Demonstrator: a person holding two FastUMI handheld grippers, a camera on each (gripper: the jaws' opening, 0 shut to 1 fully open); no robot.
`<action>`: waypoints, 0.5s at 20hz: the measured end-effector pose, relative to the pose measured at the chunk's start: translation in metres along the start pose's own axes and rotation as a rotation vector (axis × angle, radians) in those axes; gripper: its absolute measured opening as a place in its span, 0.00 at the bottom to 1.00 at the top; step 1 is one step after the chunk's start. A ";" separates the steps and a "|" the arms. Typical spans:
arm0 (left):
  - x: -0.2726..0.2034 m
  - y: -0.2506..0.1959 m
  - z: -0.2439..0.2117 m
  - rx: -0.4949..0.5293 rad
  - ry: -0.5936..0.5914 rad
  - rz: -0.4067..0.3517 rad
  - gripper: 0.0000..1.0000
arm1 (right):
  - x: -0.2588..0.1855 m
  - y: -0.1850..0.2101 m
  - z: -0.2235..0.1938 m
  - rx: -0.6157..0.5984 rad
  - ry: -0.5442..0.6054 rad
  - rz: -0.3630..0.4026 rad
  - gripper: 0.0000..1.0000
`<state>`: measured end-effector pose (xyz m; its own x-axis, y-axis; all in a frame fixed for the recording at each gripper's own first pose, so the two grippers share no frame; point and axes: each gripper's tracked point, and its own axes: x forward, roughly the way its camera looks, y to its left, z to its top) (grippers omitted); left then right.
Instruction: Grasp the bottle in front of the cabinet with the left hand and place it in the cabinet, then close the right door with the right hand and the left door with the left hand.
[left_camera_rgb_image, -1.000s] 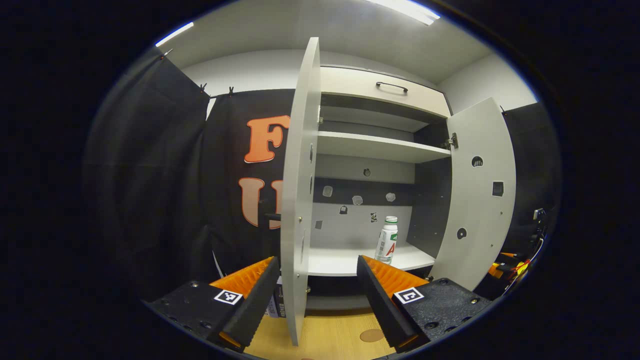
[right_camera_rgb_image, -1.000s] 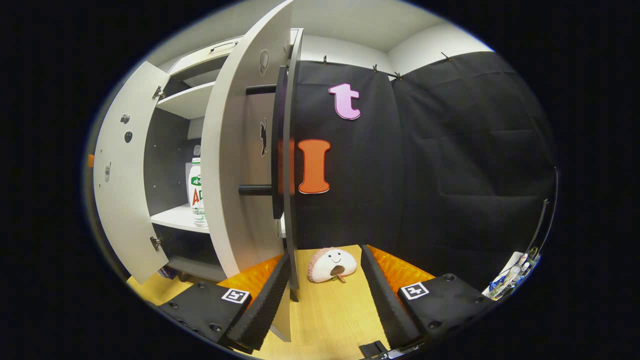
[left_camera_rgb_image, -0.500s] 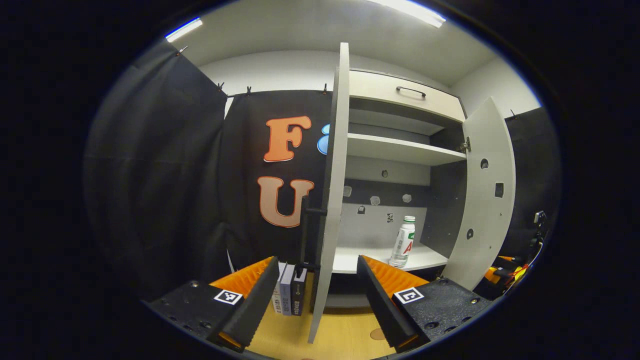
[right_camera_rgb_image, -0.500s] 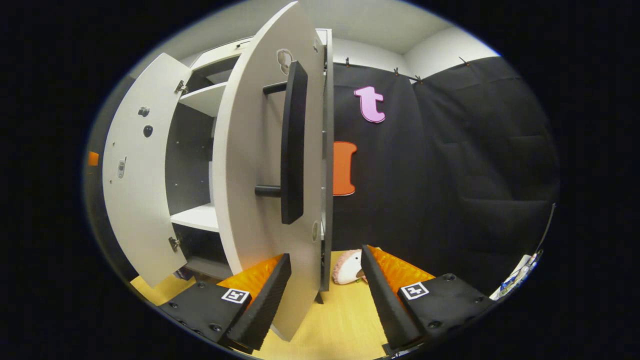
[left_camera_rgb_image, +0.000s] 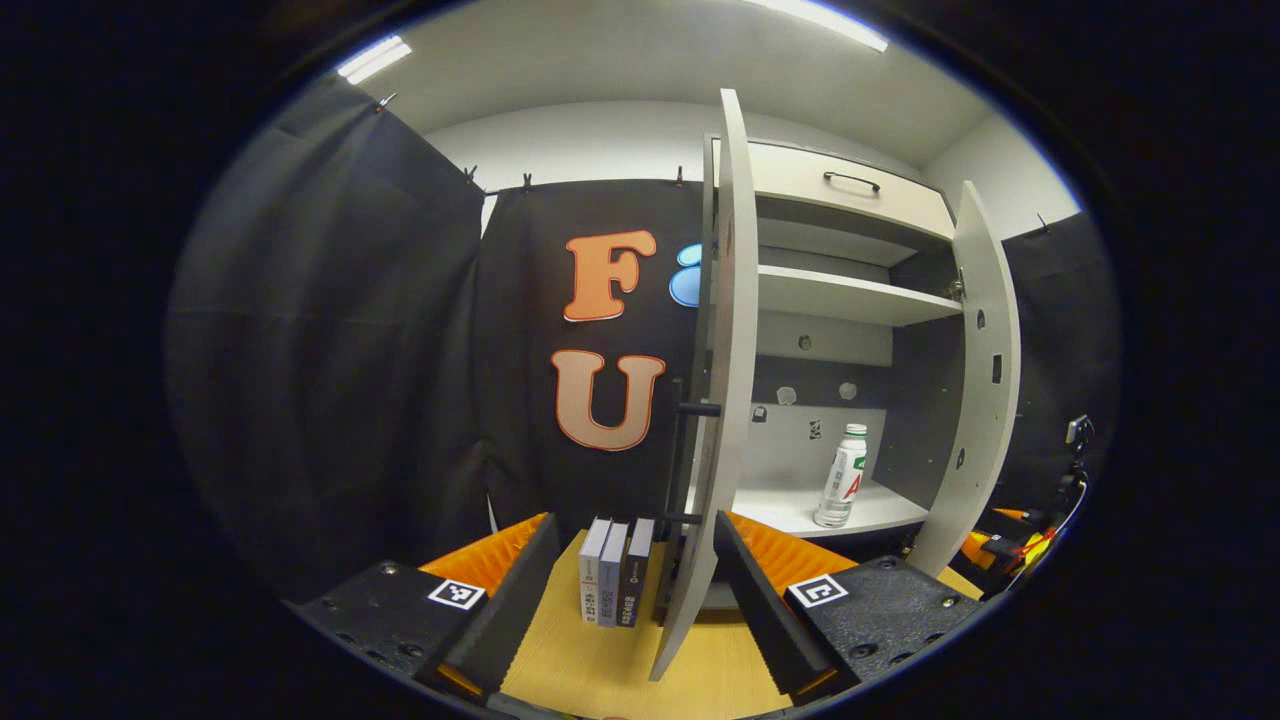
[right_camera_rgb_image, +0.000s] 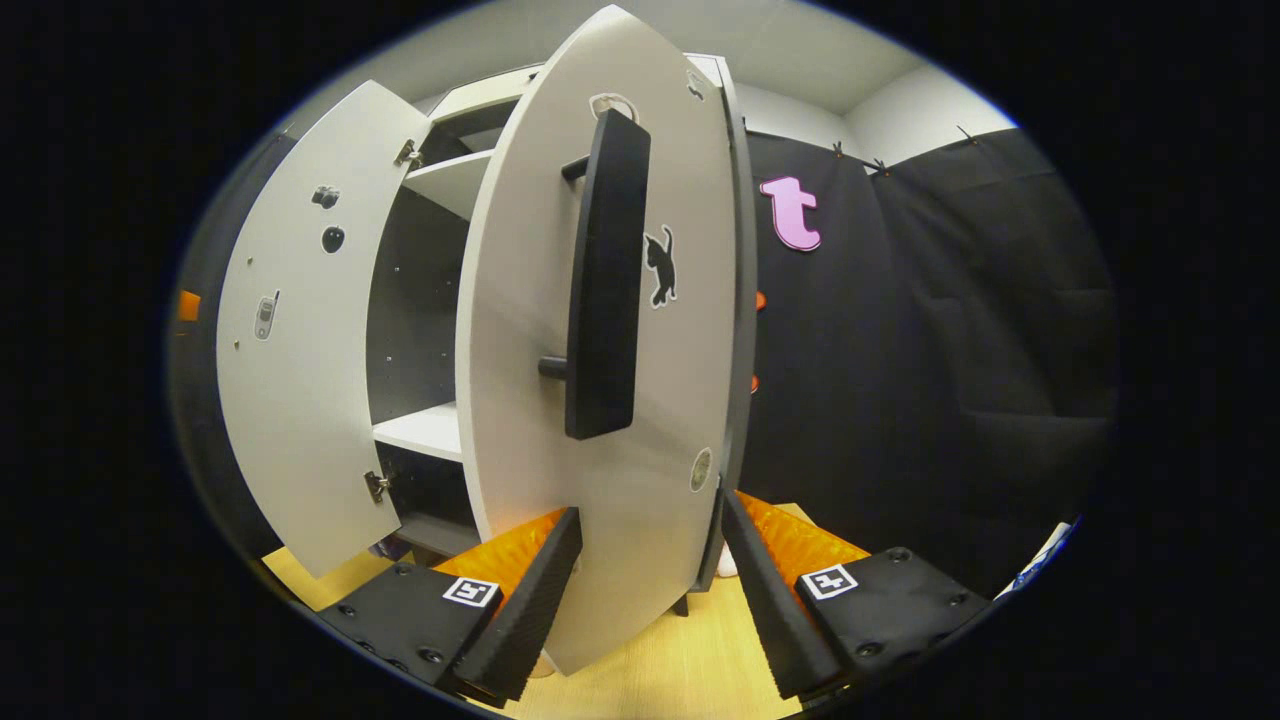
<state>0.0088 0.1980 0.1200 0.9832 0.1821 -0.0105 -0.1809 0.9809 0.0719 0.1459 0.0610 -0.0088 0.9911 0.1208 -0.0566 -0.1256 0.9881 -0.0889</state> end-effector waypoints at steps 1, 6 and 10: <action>-0.001 0.004 -0.001 -0.005 0.003 0.007 0.95 | 0.006 0.008 0.000 0.003 0.002 0.016 0.95; -0.002 0.029 -0.018 -0.006 0.031 0.058 0.95 | 0.010 0.026 0.014 -0.037 -0.024 0.033 0.95; 0.006 0.043 -0.035 -0.020 0.044 0.076 0.95 | 0.006 0.030 0.022 -0.058 -0.038 0.043 0.98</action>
<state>0.0061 0.2435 0.0885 0.9647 0.2585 -0.0500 -0.2558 0.9652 0.0546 0.1487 0.0931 0.0098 0.9856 0.1674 -0.0241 -0.1691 0.9749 -0.1445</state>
